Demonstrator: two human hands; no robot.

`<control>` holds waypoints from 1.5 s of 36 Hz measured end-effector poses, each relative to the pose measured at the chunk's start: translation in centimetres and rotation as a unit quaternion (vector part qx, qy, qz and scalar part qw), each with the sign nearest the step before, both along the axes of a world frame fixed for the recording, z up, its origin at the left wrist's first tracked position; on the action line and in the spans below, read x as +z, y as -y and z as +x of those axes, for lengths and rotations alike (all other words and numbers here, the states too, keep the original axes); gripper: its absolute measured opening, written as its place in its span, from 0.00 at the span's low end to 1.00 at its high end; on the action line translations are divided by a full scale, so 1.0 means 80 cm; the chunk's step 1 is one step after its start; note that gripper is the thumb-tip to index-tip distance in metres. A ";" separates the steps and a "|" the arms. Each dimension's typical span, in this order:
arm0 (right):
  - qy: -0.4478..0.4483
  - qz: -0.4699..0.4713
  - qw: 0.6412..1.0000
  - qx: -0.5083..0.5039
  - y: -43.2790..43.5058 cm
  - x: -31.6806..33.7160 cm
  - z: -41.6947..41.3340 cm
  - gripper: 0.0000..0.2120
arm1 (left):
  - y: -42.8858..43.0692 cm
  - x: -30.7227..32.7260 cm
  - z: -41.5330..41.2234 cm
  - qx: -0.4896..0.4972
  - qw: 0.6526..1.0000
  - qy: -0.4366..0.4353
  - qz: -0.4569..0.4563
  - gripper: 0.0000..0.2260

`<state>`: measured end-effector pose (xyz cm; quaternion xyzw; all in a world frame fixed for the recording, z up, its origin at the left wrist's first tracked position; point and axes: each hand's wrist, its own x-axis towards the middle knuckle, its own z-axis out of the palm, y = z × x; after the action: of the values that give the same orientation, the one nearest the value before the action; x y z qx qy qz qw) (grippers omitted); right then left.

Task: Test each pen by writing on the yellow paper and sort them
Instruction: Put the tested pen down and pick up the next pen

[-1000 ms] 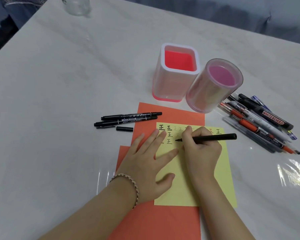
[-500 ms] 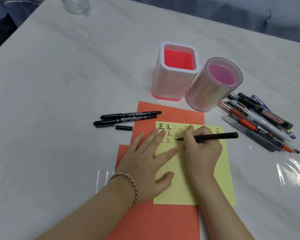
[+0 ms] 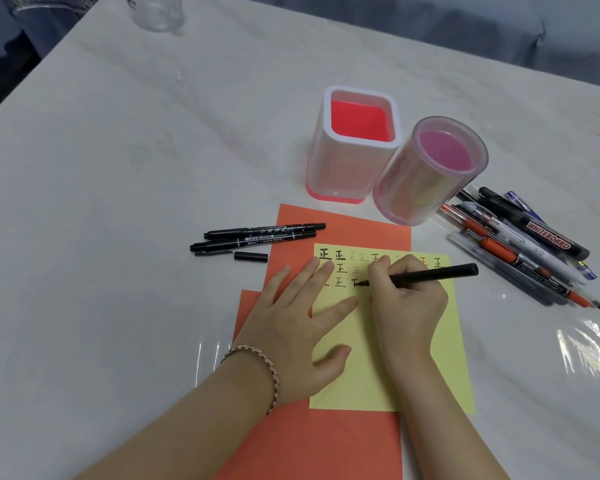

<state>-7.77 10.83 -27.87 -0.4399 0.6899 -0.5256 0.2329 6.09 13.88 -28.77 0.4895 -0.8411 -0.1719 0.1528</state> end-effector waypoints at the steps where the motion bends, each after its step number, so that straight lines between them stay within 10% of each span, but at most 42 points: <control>1: -0.001 -0.001 1.000 -0.001 0.000 0.000 0.000 0.14 | 0.000 0.000 0.000 0.000 1.000 0.000 0.000 0.23; 54: 0.099 0.003 0.994 -0.046 -0.010 0.023 -0.009 0.17 | 0.000 -0.003 0.003 -0.014 0.999 0.006 -0.036 0.21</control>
<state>-8.47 11.62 -26.01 -0.3529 0.6842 -0.5749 0.2773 6.32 13.85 -29.01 0.4733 -0.8541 -0.1409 0.1632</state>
